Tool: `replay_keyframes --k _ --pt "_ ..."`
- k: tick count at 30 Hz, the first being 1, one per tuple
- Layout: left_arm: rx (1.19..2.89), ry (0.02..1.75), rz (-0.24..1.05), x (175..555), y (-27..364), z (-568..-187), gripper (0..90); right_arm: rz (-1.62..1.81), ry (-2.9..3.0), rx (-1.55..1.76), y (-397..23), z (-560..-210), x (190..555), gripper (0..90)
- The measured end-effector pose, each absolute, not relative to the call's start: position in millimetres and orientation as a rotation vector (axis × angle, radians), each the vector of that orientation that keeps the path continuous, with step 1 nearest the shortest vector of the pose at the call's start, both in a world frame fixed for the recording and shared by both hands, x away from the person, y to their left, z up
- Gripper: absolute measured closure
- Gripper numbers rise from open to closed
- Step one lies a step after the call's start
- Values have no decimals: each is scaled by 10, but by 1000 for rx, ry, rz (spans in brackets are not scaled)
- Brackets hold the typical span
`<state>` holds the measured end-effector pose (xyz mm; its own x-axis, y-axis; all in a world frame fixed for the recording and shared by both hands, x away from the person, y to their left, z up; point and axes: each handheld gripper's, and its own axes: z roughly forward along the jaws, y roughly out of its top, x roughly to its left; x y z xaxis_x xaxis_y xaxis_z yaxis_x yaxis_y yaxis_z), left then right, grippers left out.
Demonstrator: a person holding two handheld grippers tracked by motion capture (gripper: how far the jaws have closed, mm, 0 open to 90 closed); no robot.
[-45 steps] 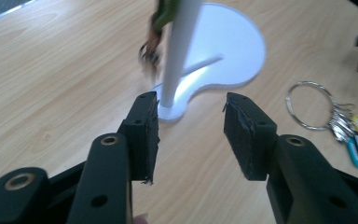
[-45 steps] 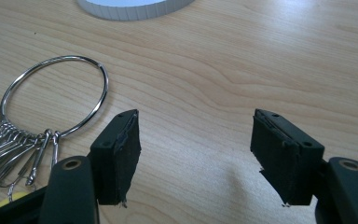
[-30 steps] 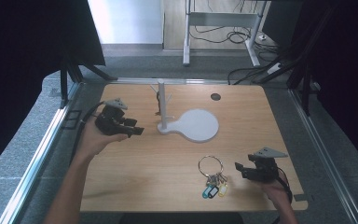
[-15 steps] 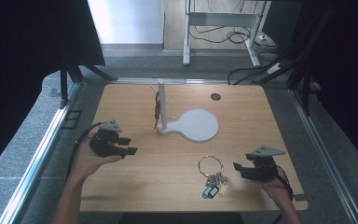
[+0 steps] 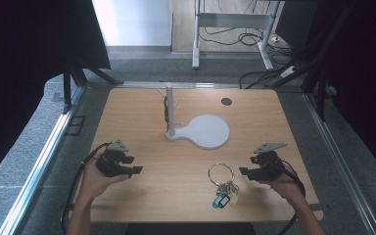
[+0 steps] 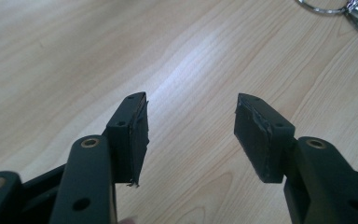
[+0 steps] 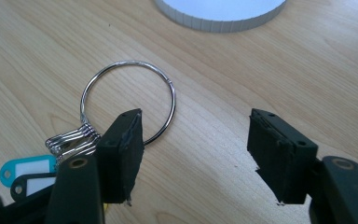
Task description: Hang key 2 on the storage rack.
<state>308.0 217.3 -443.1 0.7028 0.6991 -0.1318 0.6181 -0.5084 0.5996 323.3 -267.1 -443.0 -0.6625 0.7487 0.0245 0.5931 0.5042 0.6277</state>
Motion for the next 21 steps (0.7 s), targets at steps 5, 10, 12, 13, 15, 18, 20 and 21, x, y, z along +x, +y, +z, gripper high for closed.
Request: replay_keyframes --k 5,10,12,13,15,18,20,21 --pt "2297 992 171 3052 2175 -4499 456 802 2554 1109 -2558 -4387 3296 388" --pt "2307 991 172 3024 2167 -4528 459 752 2600 1112 -2467 -4380 3372 410" --pt "2323 990 177 3005 2155 -4540 458 725 2622 1108 -2426 -4402 3391 415" --pt "2320 991 176 2994 2153 -4549 458 711 2630 1106 -2404 -4418 3400 417" --pt "2329 990 177 2970 2150 -4553 458 671 2647 1103 -2361 -4443 3421 425" --pt "2324 1002 179 2942 2162 -4550 458 631 2663 1108 -2305 -4451 3454 460" --pt "2316 1013 181 2933 2177 -4553 458 608 2676 1108 -2273 -4452 3485 497" --pt "2316 1014 178 2929 2188 -4554 458 598 2690 1113 -2257 -4458 3507 523"
